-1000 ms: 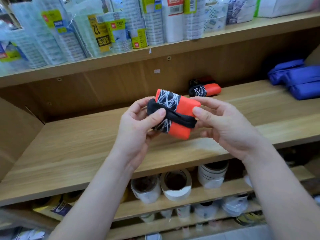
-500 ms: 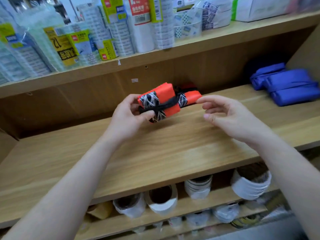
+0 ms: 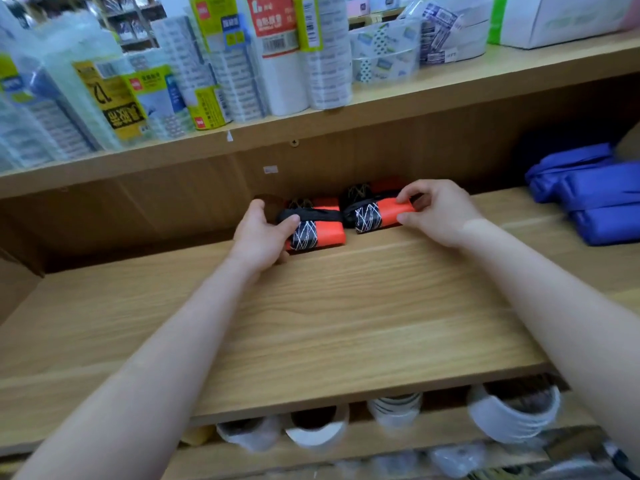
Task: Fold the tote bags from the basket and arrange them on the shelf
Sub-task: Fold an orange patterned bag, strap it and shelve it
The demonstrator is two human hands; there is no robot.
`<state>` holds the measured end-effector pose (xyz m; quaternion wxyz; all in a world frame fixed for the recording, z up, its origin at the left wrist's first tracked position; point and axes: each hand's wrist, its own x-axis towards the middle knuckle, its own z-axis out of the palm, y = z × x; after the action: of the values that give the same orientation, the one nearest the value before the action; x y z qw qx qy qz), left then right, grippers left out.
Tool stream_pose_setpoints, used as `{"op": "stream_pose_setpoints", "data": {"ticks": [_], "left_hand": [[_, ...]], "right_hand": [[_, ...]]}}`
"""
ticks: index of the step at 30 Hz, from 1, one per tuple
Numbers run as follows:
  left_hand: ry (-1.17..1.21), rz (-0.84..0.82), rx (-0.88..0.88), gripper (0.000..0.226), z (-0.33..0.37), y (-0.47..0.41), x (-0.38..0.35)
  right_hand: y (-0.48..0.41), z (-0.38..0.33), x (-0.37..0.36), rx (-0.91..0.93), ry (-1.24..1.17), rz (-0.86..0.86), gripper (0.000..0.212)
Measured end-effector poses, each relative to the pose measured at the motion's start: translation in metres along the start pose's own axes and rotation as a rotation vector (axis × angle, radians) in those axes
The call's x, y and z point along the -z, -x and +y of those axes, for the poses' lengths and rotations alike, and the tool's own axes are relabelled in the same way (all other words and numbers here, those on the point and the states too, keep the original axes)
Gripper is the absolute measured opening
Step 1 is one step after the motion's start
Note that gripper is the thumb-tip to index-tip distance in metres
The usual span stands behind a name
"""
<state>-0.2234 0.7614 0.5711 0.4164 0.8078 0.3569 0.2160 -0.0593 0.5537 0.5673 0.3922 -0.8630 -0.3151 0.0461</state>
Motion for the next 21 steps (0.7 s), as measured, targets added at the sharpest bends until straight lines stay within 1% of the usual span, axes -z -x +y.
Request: {"op": "stream_pose_setpoints", "data": {"ticks": [1, 3, 5, 6, 8, 9, 10, 11, 12, 13, 14, 16, 18, 21], "left_hand": [[0.009, 0.025, 0.009, 0.056, -0.001, -0.001, -0.001], [0.025, 0.074, 0.027, 0.058, -0.002, -0.004, -0.001], [0.017, 0.083, 0.031, 0.057, -0.001, -0.004, 0.0], [-0.013, 0.073, 0.026, 0.049, 0.001, -0.003, 0.0], [-0.085, 0.072, 0.012, 0.021, 0.002, -0.001, 0.004], [-0.11, 0.065, 0.008, 0.022, 0.001, 0.0, 0.006], [-0.163, 0.048, 0.002, 0.028, -0.001, 0.001, 0.009], [-0.245, 0.045, -0.027, 0.042, -0.003, 0.002, 0.012], [-0.341, 0.045, -0.068, 0.05, -0.004, 0.006, 0.016], [-0.406, 0.056, -0.125, 0.05, -0.004, 0.01, 0.019], [-0.422, 0.058, -0.18, 0.046, -0.003, 0.017, 0.023], [-0.376, 0.037, -0.298, 0.033, 0.003, 0.037, 0.032], [-0.336, -0.015, -0.411, 0.021, 0.005, 0.059, 0.042], [-0.278, -0.103, -0.536, 0.014, 0.001, 0.092, 0.054]], "right_hand": [[0.0, 0.002, -0.002, 0.001, -0.02, 0.019, 0.017], [0.0, 0.005, -0.006, 0.013, -0.045, 0.044, 0.022], [0.001, 0.006, -0.009, 0.029, -0.032, 0.057, 0.024], [0.001, 0.005, -0.01, 0.036, -0.019, 0.057, 0.022], [0.003, 0.0, -0.01, 0.037, 0.002, 0.041, 0.017], [0.004, -0.002, -0.01, 0.031, 0.01, 0.026, 0.017], [0.006, -0.005, -0.009, 0.018, 0.02, 0.013, 0.017], [0.01, -0.007, -0.008, -0.005, 0.034, 0.011, 0.018], [0.016, -0.009, -0.005, -0.027, 0.049, 0.023, 0.019], [0.024, -0.012, -0.002, -0.043, 0.057, 0.048, 0.019], [0.035, -0.015, 0.002, -0.051, 0.053, 0.081, 0.02], [0.062, -0.021, 0.008, -0.047, 0.007, 0.156, 0.017], [0.095, -0.025, 0.012, -0.055, -0.04, 0.227, 0.015], [0.149, -0.027, 0.013, -0.083, -0.042, 0.32, 0.015]]}}
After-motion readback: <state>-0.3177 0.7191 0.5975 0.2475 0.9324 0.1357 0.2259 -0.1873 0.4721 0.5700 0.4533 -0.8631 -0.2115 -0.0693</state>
